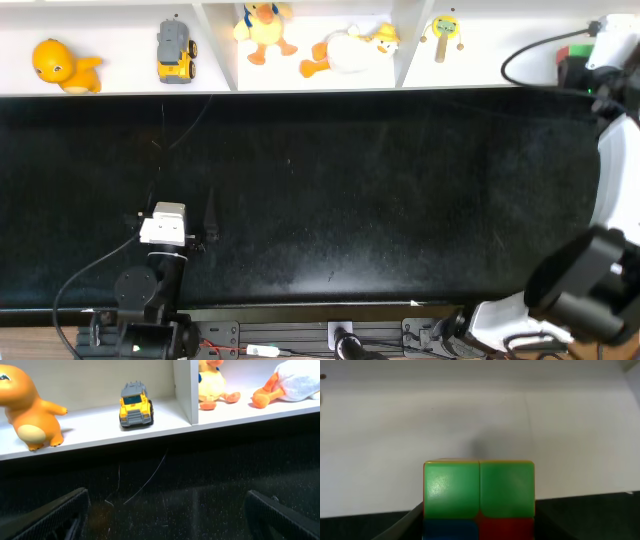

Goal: Store Toys

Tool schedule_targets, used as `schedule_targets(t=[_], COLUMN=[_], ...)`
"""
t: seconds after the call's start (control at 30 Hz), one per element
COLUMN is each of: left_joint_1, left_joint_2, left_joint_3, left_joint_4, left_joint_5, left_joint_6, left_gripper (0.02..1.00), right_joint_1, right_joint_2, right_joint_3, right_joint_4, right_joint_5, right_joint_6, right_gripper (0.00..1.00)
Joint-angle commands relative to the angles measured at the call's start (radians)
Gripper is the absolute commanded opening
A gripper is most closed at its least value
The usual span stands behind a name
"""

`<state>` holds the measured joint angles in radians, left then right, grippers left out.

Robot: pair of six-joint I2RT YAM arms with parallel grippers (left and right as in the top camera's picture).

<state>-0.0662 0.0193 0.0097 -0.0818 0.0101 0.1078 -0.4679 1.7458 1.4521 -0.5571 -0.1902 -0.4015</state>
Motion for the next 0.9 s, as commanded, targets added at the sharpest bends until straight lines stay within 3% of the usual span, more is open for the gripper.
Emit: schedule_targets(t=[0.03,0.27,0.33,0.4,0.5,0.6,0.77,0.9], left_joint_1=[-0.007,-0.007,-0.007,-0.007,-0.007,-0.007,-0.007,-0.007], left_joint_2=[-0.013,-0.013,-0.013,-0.013,-0.013,-0.013,-0.013,-0.013], left_joint_3=[-0.002,-0.002,-0.002,-0.002,-0.002,-0.002,-0.002,-0.002], left_joint_4=[-0.003,-0.003,-0.003,-0.003,-0.003,-0.003,-0.003,-0.003], left_joint_5=[-0.009,-0.009,-0.009,-0.009,-0.009,-0.009,-0.009,-0.009], left_joint_6=[-0.007,-0.007,-0.007,-0.007,-0.007,-0.007,-0.007,-0.007], left_gripper=[0.998,0.998,0.998,0.998,0.998,0.998,0.998,0.998], right_joint_1=[0.027,0.049,0.051,0.05,0.05,0.05,0.042,0.014], right_joint_2=[0.095,0.168,0.173,0.174,0.174,0.171,0.089,-0.111], right_joint_3=[0.121,0.164,0.164,0.164,0.164,0.163,0.077,-0.206], right_joint_4=[-0.045,-0.051,-0.048,-0.049,-0.048,-0.063,-0.069,0.023], right_joint_5=[0.0,0.0,0.0,0.0,0.0,0.002,0.001,0.02], right_joint_6=[0.021,0.021,0.025,0.035,0.036,0.036,0.036,0.036], right_gripper=[0.531,0.538,0.581,0.676,0.726,0.998,0.998,0.993])
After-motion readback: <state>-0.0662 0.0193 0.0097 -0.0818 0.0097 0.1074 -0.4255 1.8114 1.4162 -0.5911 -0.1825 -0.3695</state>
